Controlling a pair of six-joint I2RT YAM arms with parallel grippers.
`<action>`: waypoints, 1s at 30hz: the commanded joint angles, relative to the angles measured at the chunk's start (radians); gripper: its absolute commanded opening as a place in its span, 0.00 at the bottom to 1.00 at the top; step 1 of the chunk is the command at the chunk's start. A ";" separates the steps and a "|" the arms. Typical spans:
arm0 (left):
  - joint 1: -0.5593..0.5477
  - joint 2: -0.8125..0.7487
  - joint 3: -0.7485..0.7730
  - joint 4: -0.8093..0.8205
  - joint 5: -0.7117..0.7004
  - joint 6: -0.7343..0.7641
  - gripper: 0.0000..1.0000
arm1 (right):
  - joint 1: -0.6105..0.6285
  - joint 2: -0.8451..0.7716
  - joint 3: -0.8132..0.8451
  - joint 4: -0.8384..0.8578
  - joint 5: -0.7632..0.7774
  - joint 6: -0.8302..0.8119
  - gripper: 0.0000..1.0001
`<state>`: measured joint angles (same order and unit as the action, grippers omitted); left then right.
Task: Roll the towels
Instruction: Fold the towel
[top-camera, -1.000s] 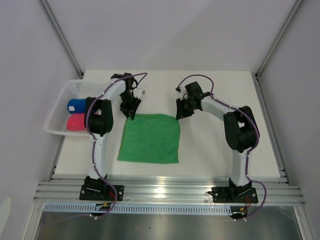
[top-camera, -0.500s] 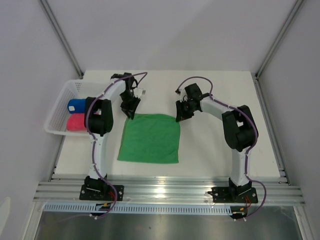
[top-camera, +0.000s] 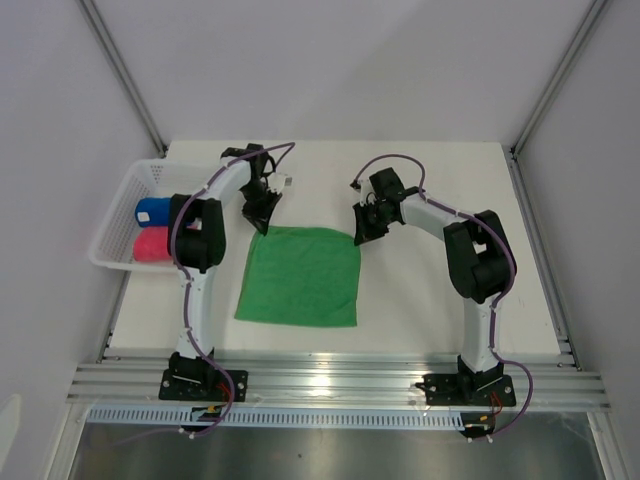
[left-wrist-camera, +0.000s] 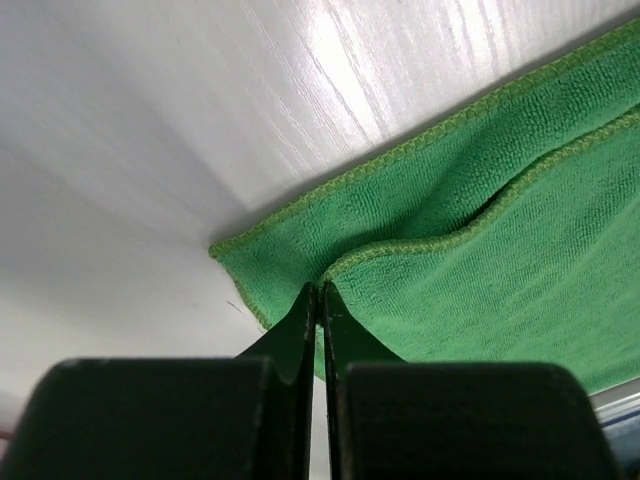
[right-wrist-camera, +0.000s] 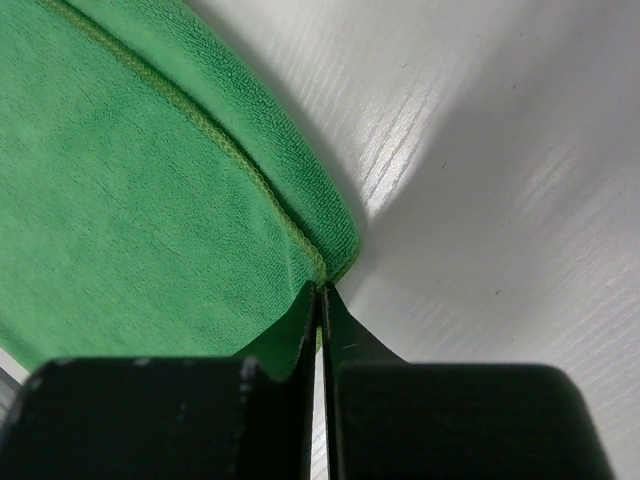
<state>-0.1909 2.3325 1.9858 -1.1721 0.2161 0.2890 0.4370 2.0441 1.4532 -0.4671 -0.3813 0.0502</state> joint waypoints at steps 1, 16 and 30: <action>0.014 -0.136 -0.040 0.074 0.026 0.004 0.01 | 0.006 -0.062 0.003 -0.018 -0.005 -0.027 0.00; 0.041 -0.281 -0.110 0.100 0.017 -0.001 0.01 | 0.000 -0.170 0.009 -0.068 -0.008 -0.047 0.00; 0.044 -0.243 -0.030 0.097 0.014 -0.027 0.01 | -0.050 -0.119 0.062 -0.004 -0.079 -0.018 0.00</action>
<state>-0.1547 2.0754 1.9236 -1.0740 0.2169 0.2871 0.3946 1.9083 1.4731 -0.4950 -0.4423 0.0265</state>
